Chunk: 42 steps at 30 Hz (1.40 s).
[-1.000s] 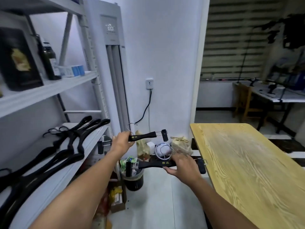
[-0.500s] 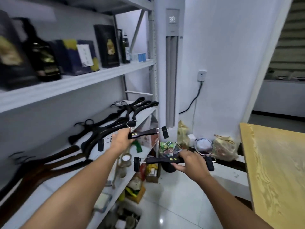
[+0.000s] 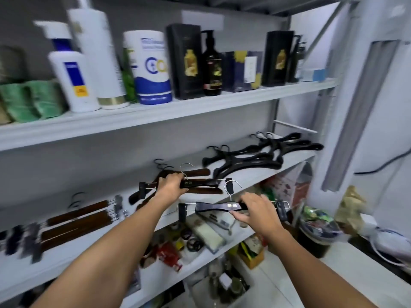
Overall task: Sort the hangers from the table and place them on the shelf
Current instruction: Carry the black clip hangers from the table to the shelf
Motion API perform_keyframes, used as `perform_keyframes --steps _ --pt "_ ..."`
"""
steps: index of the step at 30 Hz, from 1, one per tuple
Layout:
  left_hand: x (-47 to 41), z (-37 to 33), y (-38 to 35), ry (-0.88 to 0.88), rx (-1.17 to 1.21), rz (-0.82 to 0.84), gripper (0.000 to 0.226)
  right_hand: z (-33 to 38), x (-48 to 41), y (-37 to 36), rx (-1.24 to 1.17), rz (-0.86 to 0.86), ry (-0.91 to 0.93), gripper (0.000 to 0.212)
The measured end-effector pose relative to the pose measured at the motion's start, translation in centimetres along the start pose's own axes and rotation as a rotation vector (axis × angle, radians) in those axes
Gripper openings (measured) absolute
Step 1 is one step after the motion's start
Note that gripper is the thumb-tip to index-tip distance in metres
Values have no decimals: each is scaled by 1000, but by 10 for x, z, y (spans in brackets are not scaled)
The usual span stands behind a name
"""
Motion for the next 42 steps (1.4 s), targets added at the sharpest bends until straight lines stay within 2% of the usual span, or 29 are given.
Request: perform_keyframes --steps 4,8,13,20,25,35,42 --pt "37 72 3 112 5 10 32 54 -20 -31 -172 49 49 33" --pt "70 131 7 218 -28 12 28 108 -24 -47 -225 51 88 34" --pt "105 184 5 263 -28 18 27 158 -28 -67 -281 130 52 32" --pt "138 259 6 291 25 -8 26 240 -54 -86 -335 193 155 37" --pt "148 320 7 296 30 -25 36 294 -73 -105 -279 181 214 37" --pt "186 451 -3 358 -20 7 32 409 -85 -149 -212 200 224 46" --pt "231 551 -25 401 -2 82 38 490 -77 -183 -218 340 192 61"
Point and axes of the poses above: each hand's wrist, its own x-axis away from the middle knuckle, its own y-axis out of the back of the hand, z = x × y, the point moved 6 cm from there along -x, towards the middle knuckle, and after that the axes turned 11 degrees about -x, right-handed, at the moved point
